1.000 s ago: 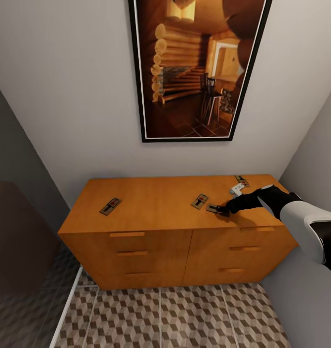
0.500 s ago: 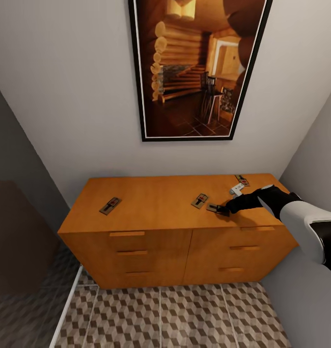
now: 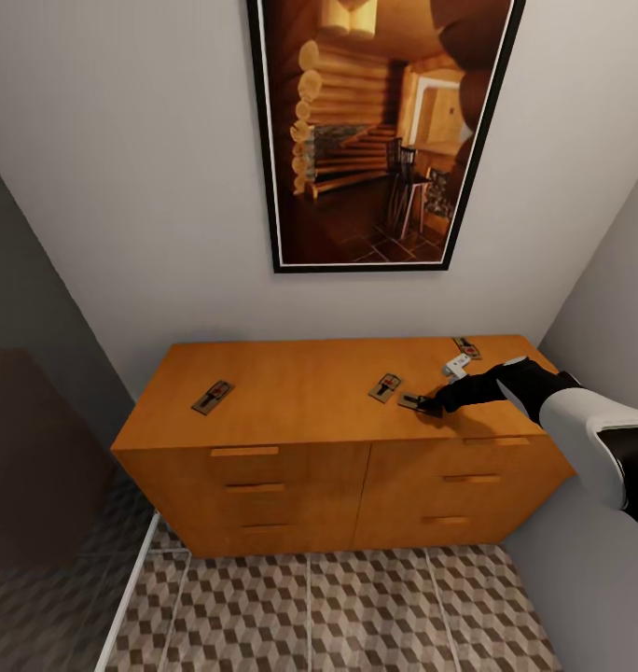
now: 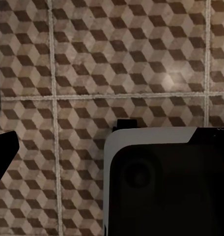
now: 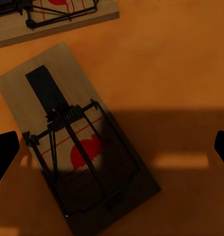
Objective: Take the four mousetraps from the cabinet in the bathroom and place them on the bathroom floor. Make sure all four end up on the same floor surface, and ensure that at least two of them are either under or directly next to the same bathroom sink.
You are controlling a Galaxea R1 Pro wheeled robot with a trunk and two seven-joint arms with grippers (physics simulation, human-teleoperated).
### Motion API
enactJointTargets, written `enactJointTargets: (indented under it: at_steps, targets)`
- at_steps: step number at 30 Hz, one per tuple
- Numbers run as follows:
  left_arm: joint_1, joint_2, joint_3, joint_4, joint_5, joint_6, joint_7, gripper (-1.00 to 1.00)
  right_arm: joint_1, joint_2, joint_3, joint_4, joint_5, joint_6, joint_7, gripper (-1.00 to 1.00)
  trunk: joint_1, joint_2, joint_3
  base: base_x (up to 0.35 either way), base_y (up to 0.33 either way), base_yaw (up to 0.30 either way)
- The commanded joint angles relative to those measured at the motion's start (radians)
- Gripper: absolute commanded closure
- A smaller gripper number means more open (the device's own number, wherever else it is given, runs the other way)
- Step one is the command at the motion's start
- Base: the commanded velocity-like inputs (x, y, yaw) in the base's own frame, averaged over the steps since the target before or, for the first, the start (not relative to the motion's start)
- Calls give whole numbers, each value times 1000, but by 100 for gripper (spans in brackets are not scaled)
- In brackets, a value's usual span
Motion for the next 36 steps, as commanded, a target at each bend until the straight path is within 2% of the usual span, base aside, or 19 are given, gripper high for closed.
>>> enactJointTargets:
  at_steps: [1, 36]
  targets:
    - [-1, 0, 2, 1, 0, -3, 1, -100, 0, 0, 8, -2, -8, 8, 4, -100, 0, -1, -1, 0, 0, 0]
    - [-1, 0, 2, 1, -1, -3, 1, -100, 0, 0, 8, -2, -8, 8, 4, -100, 0, -1, -7, 0, 0, 0]
